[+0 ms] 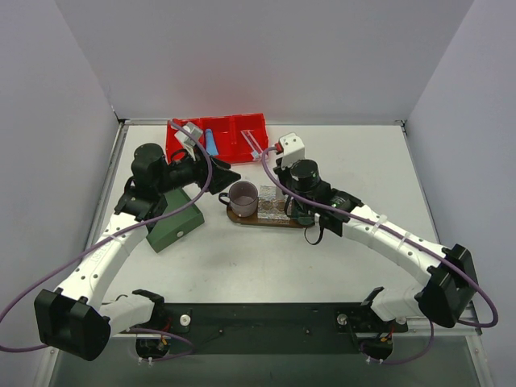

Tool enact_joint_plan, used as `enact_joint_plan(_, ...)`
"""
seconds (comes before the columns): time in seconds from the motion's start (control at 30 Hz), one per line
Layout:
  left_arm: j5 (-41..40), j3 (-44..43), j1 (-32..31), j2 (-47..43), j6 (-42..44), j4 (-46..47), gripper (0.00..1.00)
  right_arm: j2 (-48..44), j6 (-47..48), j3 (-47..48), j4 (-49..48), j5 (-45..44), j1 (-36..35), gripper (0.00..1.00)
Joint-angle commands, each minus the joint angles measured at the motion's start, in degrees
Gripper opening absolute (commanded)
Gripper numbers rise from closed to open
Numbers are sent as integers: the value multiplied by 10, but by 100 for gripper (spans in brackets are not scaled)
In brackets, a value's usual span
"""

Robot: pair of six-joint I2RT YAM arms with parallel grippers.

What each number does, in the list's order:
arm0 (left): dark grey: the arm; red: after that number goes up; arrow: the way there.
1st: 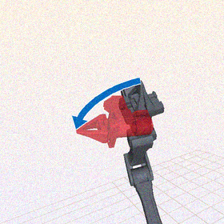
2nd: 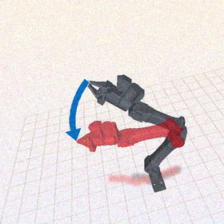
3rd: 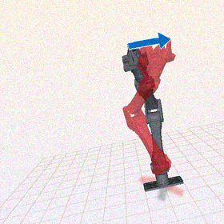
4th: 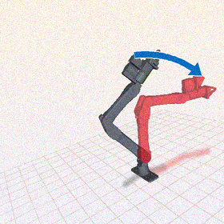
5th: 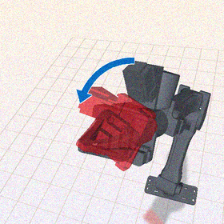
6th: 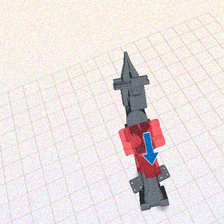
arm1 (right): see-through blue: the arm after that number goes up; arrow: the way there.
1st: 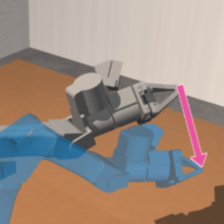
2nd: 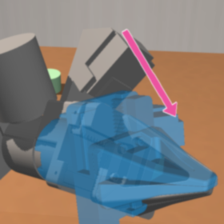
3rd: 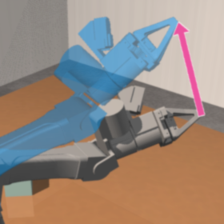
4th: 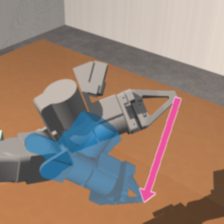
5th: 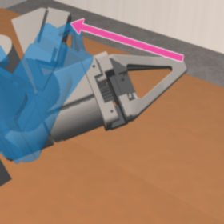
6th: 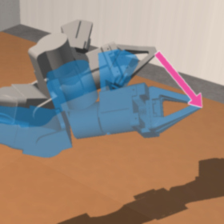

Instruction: Prepare toiletry sets of a toothbrush and toothpaste on the tray

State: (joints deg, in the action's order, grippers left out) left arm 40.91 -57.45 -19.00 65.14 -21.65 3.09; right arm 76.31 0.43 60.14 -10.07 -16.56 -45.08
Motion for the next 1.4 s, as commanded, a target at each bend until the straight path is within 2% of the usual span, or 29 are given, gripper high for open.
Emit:
enact_joint_plan(0.0,1,2,4,-16,6,15,70,-1,-3,-9,-44,-21,-4,0)
enact_joint_plan(1.37,6,4,5,-13,6,18,71,33,6,-51,-96,-58,-13,0)
